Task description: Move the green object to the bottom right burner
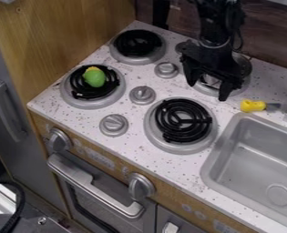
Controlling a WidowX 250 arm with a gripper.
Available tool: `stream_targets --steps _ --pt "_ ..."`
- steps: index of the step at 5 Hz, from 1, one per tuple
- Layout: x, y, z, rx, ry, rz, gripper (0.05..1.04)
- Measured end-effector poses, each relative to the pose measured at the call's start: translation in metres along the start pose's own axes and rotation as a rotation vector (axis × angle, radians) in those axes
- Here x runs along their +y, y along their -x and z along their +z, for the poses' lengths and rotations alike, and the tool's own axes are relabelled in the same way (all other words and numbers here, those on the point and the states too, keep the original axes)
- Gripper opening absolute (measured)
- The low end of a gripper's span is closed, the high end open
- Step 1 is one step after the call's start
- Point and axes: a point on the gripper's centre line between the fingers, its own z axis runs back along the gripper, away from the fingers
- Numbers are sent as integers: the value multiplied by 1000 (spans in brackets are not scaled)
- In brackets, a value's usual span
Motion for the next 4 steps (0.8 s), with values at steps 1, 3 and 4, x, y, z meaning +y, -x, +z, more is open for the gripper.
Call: stream_targets --steps 1,3,4 --pt "0 11 -14 49 -2 -3 1000" --pt "59 6 -11 53 -113 160 1000" --pt "89 -1 -8 46 -144 338 1000"
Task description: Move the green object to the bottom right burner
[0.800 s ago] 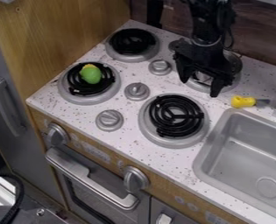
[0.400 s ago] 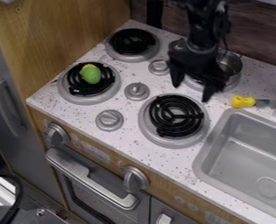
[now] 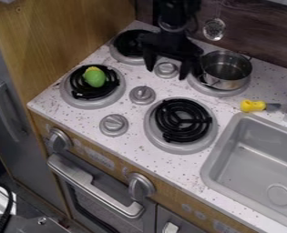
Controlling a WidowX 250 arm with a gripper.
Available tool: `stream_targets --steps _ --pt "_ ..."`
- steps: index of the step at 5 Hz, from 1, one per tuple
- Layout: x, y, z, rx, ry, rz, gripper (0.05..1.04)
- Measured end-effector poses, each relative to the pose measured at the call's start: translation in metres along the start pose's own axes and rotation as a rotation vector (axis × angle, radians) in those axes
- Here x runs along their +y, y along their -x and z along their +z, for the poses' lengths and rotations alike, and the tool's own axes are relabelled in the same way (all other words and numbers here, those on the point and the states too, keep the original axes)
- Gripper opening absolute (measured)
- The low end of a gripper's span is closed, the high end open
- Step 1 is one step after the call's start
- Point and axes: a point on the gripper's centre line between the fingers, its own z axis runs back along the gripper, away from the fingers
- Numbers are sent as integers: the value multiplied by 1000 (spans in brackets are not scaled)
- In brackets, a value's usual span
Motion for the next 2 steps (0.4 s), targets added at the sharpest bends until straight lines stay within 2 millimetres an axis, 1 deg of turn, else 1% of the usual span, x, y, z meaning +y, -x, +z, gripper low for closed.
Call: stream_targets --steps 1,2 --pt "42 -12 -8 46 -59 216 1000" --pt "81 -9 -19 120 -132 407 1000"
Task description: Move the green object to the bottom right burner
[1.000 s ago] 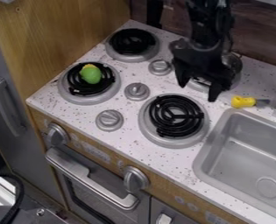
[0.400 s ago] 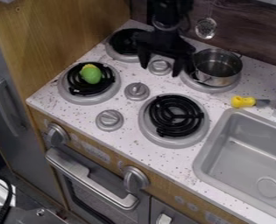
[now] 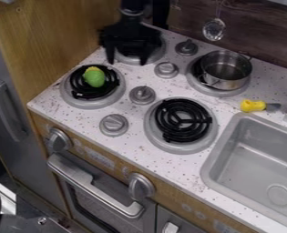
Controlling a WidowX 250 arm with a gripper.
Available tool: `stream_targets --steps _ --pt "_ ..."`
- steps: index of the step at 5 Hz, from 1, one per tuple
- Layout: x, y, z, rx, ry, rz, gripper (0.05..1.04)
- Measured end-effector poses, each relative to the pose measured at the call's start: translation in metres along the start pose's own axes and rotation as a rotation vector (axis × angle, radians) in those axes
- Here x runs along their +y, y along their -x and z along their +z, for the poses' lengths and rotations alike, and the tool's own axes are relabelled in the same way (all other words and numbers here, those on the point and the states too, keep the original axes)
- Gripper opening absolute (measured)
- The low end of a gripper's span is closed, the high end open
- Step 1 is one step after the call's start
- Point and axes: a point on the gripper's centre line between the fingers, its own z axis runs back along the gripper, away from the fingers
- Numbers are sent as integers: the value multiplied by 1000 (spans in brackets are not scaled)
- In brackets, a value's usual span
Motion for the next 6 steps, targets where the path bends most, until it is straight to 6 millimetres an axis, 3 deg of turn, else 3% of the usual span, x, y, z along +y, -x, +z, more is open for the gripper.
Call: stream_targets --steps 2,3,6 --pt "36 -8 -19 9 -38 218 1000" --pt "42 -13 -34 13 -44 272 1000" --pt "33 -27 -74 49 -51 325 1000"
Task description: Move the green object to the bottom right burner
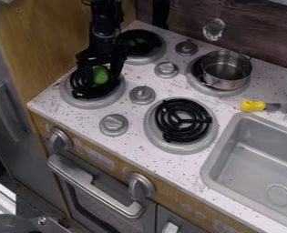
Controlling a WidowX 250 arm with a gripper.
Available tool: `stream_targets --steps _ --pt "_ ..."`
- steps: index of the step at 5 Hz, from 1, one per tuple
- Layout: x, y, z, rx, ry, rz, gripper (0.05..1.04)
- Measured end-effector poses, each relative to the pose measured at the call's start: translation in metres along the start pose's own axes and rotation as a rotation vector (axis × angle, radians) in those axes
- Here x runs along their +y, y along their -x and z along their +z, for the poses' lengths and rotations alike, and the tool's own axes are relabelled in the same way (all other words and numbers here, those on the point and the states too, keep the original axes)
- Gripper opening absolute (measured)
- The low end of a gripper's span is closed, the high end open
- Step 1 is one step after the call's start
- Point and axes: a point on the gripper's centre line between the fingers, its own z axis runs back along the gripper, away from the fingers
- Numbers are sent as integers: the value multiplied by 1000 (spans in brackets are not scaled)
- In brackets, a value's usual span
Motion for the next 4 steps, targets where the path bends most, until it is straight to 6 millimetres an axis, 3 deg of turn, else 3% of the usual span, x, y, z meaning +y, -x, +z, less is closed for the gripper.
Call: stream_targets --steps 1,2,4 --pt "2 -4 0 -8 -4 0 947" --pt "4 -5 0 -16 -12 -19 734" --pt "-1 15 9 -11 24 -238 728"
